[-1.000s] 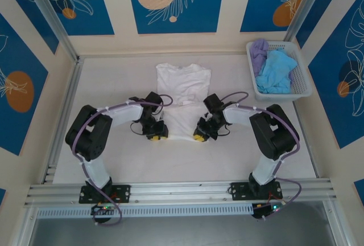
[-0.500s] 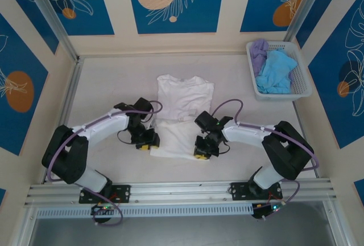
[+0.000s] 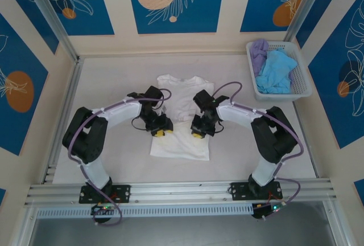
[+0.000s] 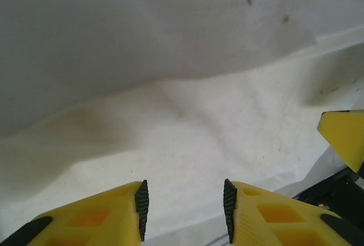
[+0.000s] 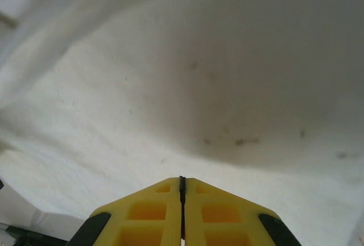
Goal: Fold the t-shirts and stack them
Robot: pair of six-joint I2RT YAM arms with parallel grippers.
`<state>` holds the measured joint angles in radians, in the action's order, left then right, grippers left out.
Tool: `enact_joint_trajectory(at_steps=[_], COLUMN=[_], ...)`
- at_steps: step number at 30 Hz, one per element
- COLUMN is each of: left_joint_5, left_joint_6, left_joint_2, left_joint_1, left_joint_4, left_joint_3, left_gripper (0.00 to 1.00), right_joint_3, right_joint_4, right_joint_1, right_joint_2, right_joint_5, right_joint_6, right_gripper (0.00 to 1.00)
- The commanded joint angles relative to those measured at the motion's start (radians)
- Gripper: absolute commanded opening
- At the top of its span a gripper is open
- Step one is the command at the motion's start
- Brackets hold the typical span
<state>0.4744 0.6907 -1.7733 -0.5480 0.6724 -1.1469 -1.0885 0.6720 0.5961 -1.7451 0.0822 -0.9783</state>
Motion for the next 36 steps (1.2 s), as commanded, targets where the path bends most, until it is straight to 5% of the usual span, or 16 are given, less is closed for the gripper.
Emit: enact_joint_trajectory(at_steps=[1,22,36], left_joint_5=[-0.006,-0.116,-0.062], left_joint_6=[0.02,-0.038,-0.132], left_joint_2=[-0.055,-0.183,-0.073], left_joint_1=[0.007,0.095,0.234], left_joint_4=[-0.034,-0.043,0.02], left_joint_3=[-0.042,-0.247,-0.235], left_gripper=[0.41,0.48,0.5], right_joint_3=[-0.081,-0.259,-0.089], right_joint_4=[0.06,0.12,0.097], right_joint_1=[-0.018,-0.13,-0.222], right_joint_2=[-0.071,-0.222,-0.019], right_joint_5=[0.013,0.062,0.056], right_joint_6=[0.031,0.022,0.059], right_gripper=[0.09,0.13,0.23])
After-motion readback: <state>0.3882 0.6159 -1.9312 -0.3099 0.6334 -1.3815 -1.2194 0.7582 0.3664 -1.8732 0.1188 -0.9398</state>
